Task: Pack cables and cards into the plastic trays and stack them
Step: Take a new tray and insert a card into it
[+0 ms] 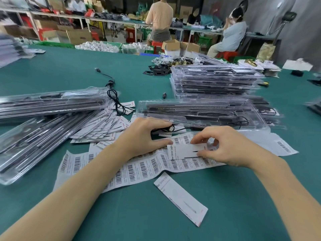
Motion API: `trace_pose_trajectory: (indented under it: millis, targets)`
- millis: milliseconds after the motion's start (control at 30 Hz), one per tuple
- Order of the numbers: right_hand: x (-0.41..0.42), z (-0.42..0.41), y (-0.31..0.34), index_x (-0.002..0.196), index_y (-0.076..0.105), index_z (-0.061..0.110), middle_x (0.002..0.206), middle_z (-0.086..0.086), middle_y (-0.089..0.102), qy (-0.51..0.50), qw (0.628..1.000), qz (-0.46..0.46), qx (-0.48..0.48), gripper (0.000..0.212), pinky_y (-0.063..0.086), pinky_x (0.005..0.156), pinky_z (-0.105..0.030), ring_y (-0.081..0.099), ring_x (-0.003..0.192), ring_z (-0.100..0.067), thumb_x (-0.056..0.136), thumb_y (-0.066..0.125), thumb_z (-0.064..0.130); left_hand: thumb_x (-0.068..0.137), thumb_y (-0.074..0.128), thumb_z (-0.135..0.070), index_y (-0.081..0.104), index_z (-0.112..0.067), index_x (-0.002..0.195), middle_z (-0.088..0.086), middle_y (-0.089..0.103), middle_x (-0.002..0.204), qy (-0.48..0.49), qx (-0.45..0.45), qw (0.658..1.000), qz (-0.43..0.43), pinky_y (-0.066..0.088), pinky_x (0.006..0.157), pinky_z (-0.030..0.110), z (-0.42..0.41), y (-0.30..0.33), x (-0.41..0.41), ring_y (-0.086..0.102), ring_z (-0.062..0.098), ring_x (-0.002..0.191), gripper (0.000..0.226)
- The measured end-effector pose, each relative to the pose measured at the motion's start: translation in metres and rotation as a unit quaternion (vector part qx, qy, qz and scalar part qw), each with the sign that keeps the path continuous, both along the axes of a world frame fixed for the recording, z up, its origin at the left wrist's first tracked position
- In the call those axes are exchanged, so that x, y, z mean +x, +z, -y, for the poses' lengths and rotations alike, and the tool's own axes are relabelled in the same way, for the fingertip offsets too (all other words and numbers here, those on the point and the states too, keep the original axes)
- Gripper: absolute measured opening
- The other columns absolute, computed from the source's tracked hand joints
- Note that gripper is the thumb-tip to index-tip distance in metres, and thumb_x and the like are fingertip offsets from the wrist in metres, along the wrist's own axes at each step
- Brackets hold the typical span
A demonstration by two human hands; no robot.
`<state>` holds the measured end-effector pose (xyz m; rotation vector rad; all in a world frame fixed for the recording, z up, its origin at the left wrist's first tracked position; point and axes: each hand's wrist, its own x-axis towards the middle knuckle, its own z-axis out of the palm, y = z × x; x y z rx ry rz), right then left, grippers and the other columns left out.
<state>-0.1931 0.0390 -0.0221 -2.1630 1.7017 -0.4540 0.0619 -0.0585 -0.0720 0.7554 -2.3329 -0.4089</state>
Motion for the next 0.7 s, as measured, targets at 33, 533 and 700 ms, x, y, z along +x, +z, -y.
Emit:
trace_pose_trajectory:
  millis: [33,533,700]
  targets:
    - [0.001,0.000,0.000,0.101,0.070,0.043,0.098,0.026,0.066,0.001,1.000,-0.005,-0.003,0.027,0.037,0.077,-0.001,0.054,0.096,0.014,0.082,0.081,0.027,0.080,0.082,-0.043,0.068,-0.017,0.130,-0.005,0.070,0.124,0.001,0.001,1.000,0.000,0.048,0.104,0.023,0.000,0.000,0.000,0.064,0.002,0.115,0.059]
    - [0.001,0.001,0.000,0.084,0.063,0.036,0.085,0.018,0.068,0.008,1.000,-0.030,0.002,0.017,0.042,0.071,-0.007,0.060,0.084,0.005,0.083,0.079,0.030,0.080,0.080,-0.048,0.068,-0.018,0.130,-0.007,0.070,0.125,0.005,0.009,1.000,-0.001,0.049,0.104,0.023,0.001,-0.002,0.000,0.063,0.000,0.116,0.060]
    - [-0.011,-0.005,0.009,0.086,0.066,0.035,0.087,0.012,0.071,0.001,0.995,0.078,0.056,0.020,0.055,0.068,-0.021,0.068,0.075,-0.010,0.084,0.079,0.020,0.080,0.082,-0.046,0.068,-0.019,0.130,-0.008,0.070,0.124,0.009,0.011,1.000,0.002,0.049,0.103,0.025,0.000,-0.001,0.000,0.063,0.000,0.116,0.059]
